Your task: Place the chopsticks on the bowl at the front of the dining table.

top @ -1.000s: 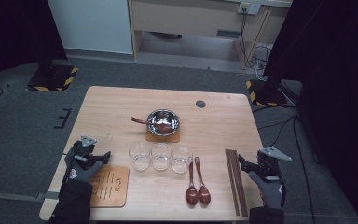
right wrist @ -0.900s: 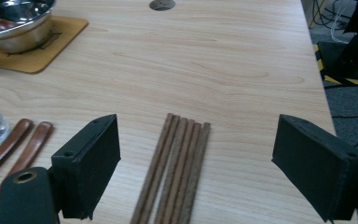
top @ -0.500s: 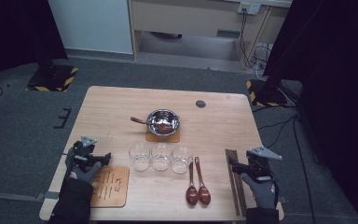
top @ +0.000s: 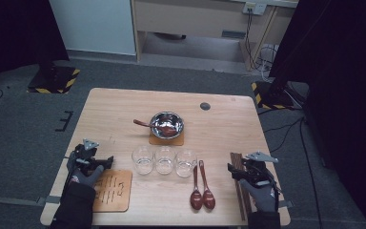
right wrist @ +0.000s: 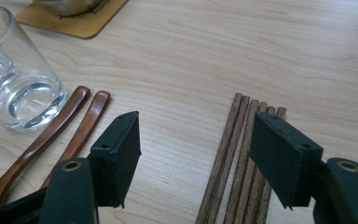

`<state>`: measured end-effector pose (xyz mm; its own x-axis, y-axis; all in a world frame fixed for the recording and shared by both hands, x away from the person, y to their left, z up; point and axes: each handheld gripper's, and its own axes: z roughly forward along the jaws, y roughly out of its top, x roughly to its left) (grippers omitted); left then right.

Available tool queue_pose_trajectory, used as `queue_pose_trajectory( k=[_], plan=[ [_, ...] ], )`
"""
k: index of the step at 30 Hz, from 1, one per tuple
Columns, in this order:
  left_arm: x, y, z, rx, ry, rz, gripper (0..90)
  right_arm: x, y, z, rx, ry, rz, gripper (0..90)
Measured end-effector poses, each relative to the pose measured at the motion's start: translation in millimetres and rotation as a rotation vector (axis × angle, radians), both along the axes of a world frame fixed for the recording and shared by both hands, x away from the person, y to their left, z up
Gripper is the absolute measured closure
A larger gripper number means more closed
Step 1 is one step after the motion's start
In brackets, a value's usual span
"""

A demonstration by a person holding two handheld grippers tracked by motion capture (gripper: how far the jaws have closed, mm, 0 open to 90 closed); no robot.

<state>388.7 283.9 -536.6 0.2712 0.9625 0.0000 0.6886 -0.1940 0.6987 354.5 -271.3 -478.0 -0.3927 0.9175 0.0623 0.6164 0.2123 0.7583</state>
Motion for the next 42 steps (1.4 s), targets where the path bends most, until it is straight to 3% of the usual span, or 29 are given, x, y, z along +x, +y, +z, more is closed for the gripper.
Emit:
queue_pose_trajectory(
  k=[6, 20, 42],
  plan=[
    [0.0, 0.0, 0.0, 0.0, 0.0, 0.0, 0.0, 4.2, 3.3, -9.8, -0.012, 0.037, 0.0, 35.1],
    [0.5, -0.4, -0.1, 0.001, 0.001, 0.002, 0.0, 8.6, 0.8, -26.8, -0.008, 0.119, -0.025, 48.4],
    [1.0, -0.6, -0.1, 0.001, 0.001, 0.004, 0.0, 10.1, 5.5, -36.1, -0.037, 0.169, 0.0, 50.2]
  ],
)
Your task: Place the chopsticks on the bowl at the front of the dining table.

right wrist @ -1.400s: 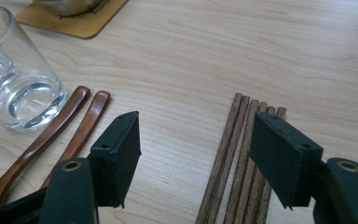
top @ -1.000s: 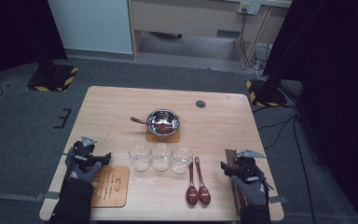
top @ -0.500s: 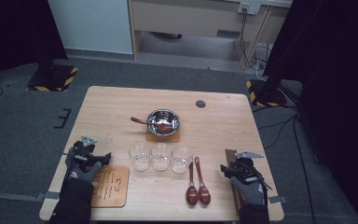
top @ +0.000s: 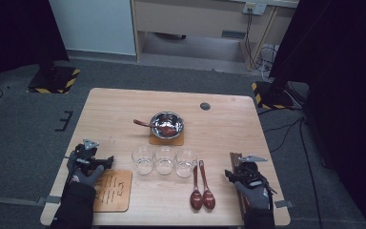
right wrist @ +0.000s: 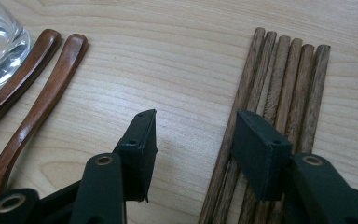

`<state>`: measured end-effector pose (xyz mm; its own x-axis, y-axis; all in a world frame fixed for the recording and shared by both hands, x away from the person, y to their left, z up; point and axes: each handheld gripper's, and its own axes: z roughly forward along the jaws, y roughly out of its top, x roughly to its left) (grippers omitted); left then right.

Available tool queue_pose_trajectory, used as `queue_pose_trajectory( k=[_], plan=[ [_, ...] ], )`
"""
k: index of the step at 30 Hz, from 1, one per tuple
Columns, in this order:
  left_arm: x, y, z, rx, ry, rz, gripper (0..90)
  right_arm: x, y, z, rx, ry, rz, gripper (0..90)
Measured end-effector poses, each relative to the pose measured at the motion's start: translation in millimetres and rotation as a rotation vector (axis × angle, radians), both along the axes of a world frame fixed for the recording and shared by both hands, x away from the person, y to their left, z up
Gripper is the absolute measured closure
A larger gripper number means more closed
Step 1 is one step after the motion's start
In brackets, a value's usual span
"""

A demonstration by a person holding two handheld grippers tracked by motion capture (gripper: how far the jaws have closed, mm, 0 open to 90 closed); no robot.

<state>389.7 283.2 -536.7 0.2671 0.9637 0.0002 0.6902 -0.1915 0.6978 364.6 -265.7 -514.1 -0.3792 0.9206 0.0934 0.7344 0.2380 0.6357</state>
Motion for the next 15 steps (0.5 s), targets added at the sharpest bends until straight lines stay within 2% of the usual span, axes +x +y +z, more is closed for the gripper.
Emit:
queue_pose_trajectory(
  k=[4, 15],
  plan=[
    [0.1, 0.0, 0.0, 0.0, 0.0, 0.0, 0.0, -0.2, 4.2, -1.3, -0.014, 0.001, 0.016, 54.3],
    [0.1, 0.0, 0.0, 0.0, 0.0, 0.0, 0.0, -2.4, 10.8, -0.4, -0.034, 0.011, 0.03, 75.1]
  ],
)
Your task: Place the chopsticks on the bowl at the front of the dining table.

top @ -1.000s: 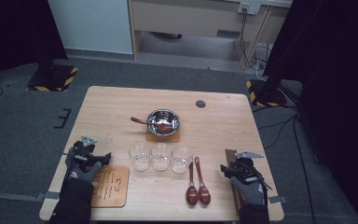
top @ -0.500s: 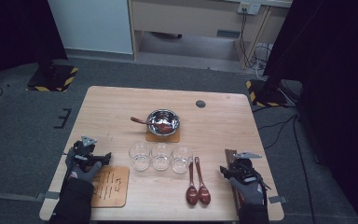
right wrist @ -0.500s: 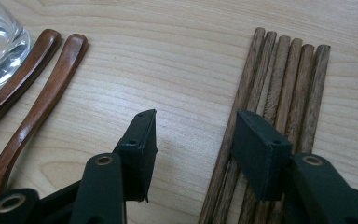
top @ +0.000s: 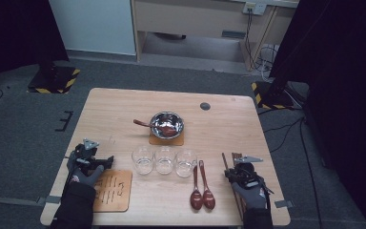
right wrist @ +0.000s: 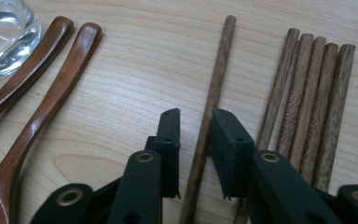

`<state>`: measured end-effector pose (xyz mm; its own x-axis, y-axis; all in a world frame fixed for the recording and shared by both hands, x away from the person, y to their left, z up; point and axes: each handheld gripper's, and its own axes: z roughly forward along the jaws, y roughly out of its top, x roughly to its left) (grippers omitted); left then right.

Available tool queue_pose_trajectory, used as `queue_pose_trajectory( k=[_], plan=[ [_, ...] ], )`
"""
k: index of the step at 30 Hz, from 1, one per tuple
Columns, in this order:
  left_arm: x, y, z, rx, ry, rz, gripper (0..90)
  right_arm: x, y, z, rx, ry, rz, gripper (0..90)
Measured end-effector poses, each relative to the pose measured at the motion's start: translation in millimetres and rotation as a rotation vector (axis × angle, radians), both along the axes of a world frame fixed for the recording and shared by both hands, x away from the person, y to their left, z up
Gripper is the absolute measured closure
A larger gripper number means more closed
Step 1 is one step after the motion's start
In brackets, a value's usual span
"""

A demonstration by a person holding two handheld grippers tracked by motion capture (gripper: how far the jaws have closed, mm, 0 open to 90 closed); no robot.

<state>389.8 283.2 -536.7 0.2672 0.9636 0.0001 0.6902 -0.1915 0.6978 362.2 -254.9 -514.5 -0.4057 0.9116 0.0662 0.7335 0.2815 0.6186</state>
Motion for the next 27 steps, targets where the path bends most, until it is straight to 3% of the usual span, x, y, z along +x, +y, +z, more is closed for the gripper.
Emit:
queue_pose_trajectory(
  k=[6, 14, 27],
  plan=[
    [0.0, 0.0, 0.0, 0.0, 0.0, 0.0, 0.0, -1.8, 4.7, 0.2, -0.004, -0.009, 0.005, 83.3],
    [0.1, 0.0, 0.0, 0.0, 0.0, 0.0, 0.0, 1.8, 14.6, 0.0, -0.016, -0.033, 0.004, 84.9],
    [0.2, -0.1, 0.0, 0.0, 0.0, 0.0, 0.0, -6.9, 12.4, 5.7, -0.007, -0.076, 0.028, 76.3]
  ],
)
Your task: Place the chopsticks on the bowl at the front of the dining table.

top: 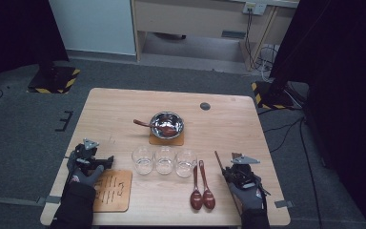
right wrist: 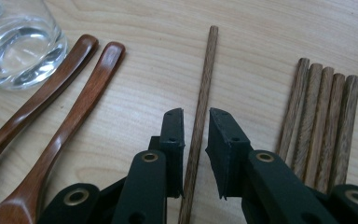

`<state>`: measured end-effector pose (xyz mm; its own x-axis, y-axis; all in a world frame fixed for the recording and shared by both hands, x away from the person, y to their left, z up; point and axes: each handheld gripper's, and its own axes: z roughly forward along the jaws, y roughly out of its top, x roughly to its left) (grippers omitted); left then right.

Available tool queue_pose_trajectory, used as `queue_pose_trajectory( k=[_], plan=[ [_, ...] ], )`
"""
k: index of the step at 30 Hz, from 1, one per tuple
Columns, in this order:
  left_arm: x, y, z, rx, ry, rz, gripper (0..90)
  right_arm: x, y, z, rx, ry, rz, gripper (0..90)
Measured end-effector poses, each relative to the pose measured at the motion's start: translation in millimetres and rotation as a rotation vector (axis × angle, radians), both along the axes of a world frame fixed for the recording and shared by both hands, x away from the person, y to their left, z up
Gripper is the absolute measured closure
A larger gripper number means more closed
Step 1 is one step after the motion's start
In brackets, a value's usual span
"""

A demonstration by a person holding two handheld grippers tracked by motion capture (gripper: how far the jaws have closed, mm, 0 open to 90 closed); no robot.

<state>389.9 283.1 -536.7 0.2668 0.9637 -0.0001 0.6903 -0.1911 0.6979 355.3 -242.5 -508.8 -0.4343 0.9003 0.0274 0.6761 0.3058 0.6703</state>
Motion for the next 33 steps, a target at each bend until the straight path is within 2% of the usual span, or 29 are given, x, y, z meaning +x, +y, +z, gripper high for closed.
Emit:
queue_pose_trajectory(
  k=[5, 13, 24, 26, 33],
  plan=[
    [0.0, 0.0, 0.0, 0.0, 0.0, 0.0, 0.0, -4.8, 1.9, -3.8, -0.024, 0.027, 0.002, 78.3],
    [0.1, -0.1, 0.0, 0.0, 0.0, 0.0, 0.0, -3.4, 2.4, -8.0, -0.052, 0.039, -0.003, 82.6],
    [0.5, -0.1, 0.0, 0.0, 0.0, -0.001, 0.0, 7.2, 12.0, -9.9, -0.041, 0.03, 0.016, 84.2],
    [0.5, -0.1, 0.0, 0.0, 0.0, -0.001, 0.0, 8.6, 12.2, -10.5, -0.027, 0.029, 0.019, 83.3],
    [0.5, -0.1, 0.0, 0.0, 0.0, -0.001, 0.0, 2.7, 5.5, -6.9, -0.01, 0.016, 0.01, 80.7]
  ],
)
